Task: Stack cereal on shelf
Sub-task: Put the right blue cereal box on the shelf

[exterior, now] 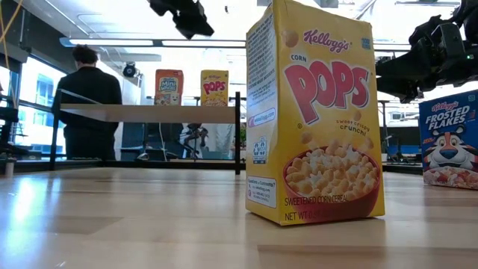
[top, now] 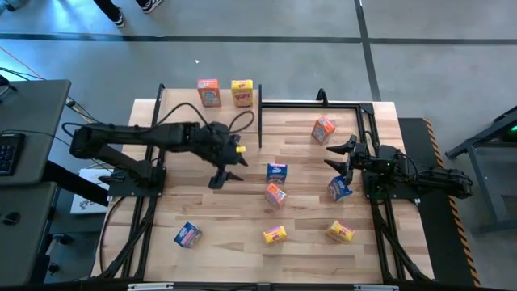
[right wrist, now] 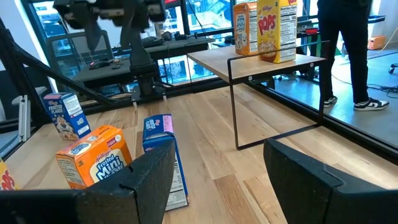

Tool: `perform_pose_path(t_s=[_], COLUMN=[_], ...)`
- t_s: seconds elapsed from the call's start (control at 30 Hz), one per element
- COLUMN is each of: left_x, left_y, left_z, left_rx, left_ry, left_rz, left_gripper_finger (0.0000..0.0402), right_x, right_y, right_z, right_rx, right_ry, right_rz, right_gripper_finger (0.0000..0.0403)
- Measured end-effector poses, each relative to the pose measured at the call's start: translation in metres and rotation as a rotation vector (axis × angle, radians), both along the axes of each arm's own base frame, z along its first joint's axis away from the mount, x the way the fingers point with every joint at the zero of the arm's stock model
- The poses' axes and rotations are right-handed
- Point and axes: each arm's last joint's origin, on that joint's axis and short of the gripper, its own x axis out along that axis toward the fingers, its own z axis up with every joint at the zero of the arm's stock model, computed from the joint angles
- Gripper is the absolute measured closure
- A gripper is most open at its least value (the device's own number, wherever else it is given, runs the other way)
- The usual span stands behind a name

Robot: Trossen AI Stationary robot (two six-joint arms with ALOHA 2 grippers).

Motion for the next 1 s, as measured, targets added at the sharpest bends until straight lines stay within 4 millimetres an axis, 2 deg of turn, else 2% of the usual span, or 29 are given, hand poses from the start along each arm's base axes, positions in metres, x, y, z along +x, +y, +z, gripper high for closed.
perform_pose_path(t_s=[0.13,0.27,0.53,0.7,1.0], left_x=[0.001,0.004,0.006,0.005,0.005], left_y=[-0.012,-0.024,-0.045,-0.052,-0.053], left_z=[-0.013,-0.018,-0.015,-0.014,-0.014], left_rx=[-0.028,-0.061,-0.033,0.022,0.044], left_ry=[-0.002,-0.044,-0.104,-0.116,-0.119], left_rz=[-0.016,-0.027,0.034,0.088,0.125], left_gripper_finger=[0.0162,0.0163,0.0163,0.0163,0.0163], right_x=[0.0,0.0,0.0,-0.001,-0.001], right_y=[0.0,0.0,0.0,-0.001,-0.002], right_z=[0.0,0.003,0.008,0.013,0.018], right_rx=[0.0,-0.004,-0.038,-0.058,-0.078], right_ry=[-0.003,-0.028,-0.077,-0.121,-0.171], right_rz=[0.001,0.006,0.011,-0.054,-0.062], right_gripper_finger=[0.0164,0.0164,0.0164,0.0162,0.0138])
